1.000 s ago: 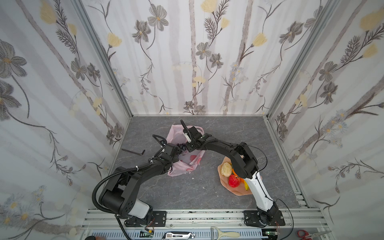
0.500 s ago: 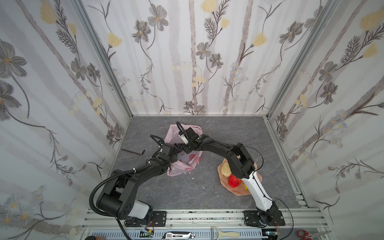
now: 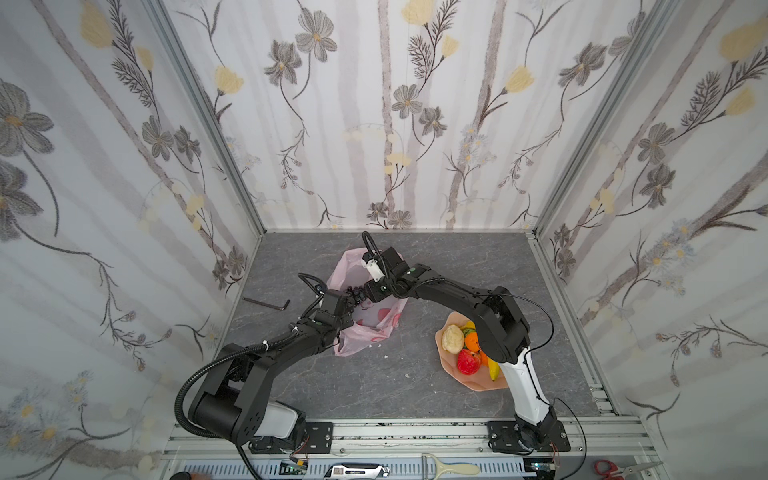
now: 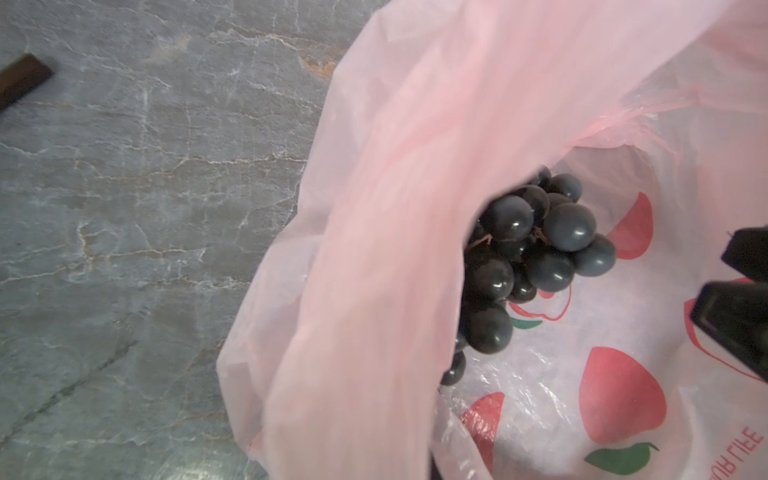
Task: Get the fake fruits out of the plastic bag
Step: 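Lower the right gripper into the bag and grasp the black grapes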
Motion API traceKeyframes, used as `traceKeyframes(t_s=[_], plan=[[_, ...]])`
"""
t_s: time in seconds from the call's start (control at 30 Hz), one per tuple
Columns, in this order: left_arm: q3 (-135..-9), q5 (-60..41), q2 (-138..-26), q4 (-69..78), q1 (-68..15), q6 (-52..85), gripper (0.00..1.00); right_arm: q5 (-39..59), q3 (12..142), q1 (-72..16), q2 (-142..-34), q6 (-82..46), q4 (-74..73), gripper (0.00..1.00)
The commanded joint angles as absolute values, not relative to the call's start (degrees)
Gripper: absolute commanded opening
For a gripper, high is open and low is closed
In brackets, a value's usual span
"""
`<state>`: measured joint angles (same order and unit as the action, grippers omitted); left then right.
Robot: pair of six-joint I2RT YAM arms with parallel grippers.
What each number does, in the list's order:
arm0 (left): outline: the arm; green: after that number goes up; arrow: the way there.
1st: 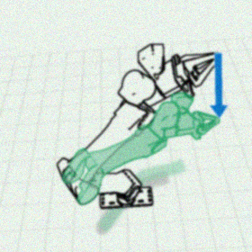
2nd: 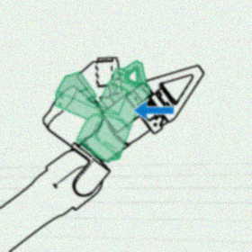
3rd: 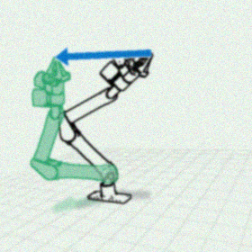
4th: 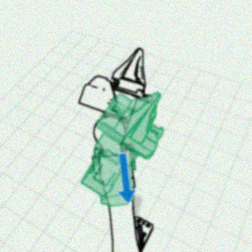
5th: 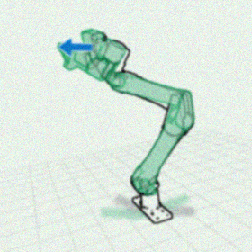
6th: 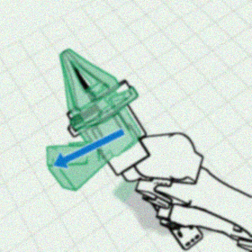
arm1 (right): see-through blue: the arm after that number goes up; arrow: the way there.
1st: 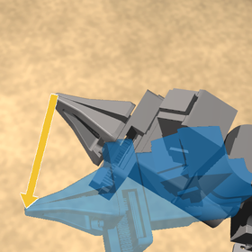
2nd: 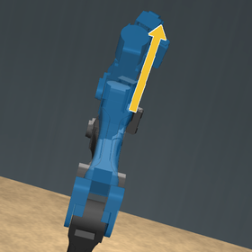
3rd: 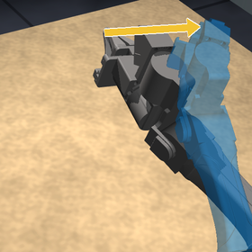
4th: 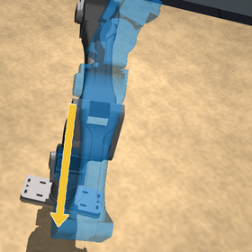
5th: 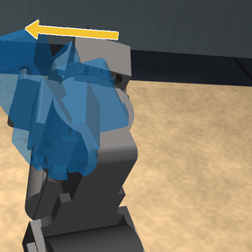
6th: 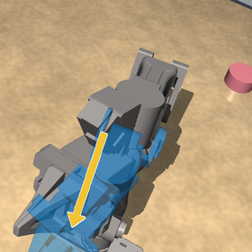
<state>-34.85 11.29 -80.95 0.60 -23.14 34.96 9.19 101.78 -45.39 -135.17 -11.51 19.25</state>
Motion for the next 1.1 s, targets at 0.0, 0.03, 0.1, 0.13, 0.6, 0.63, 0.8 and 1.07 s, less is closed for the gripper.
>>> traceKeyframes(t_s=[0.0, 0.03, 0.1, 0.13, 0.6, 0.63, 0.8, 1.07], plan=[[-34.43, 10.54, -80.43, 0.27, -23.03, 36.12, 0.02, 11.07, 101.06, -45.55, -134.44, -17.85, 13.35, 0.64], [-34.39, 10.26, -80.37, 0.29, -23.03, 36.26, 0.02, 10.19, 101.20, -45.61, -134.81, -20.24, 12.93, 0.70], [-34.34, 9.70, -80.16, 0.26, -23.12, 36.54, 0.02, 9.96, 101.47, -45.53, -135.67, -25.89, 12.22, 0.76], [-34.19, 9.35, -80.08, 0.26, -23.19, 36.69, 0.02, 9.41, 101.79, -45.53, -136.22, -28.93, 12.04, 0.79], [-31.99, 6.77, -77.93, 0.44, -27.78, 40.45, 0.02, 9.31, 102.89, -46.67, -141.37, -52.56, 4.57, 0.86], [-31.85, 6.69, -77.76, 0.44, -28.36, 40.77, 0.02, 8.44, 103.36, -46.63, -141.58, -52.98, 5.33, 0.86], [-31.30, 6.93, -76.32, 0.44, -30.90, 42.24, 0.02, 4.99, 104.66, -48.96, -142.67, -54.02, 10.16, 0.84], [-30.96, 8.00, -75.76, 0.60, -34.14, 44.20, 0.02, 1.56, 104.59, -50.53, -142.65, -54.15, 13.47, 0.84]])
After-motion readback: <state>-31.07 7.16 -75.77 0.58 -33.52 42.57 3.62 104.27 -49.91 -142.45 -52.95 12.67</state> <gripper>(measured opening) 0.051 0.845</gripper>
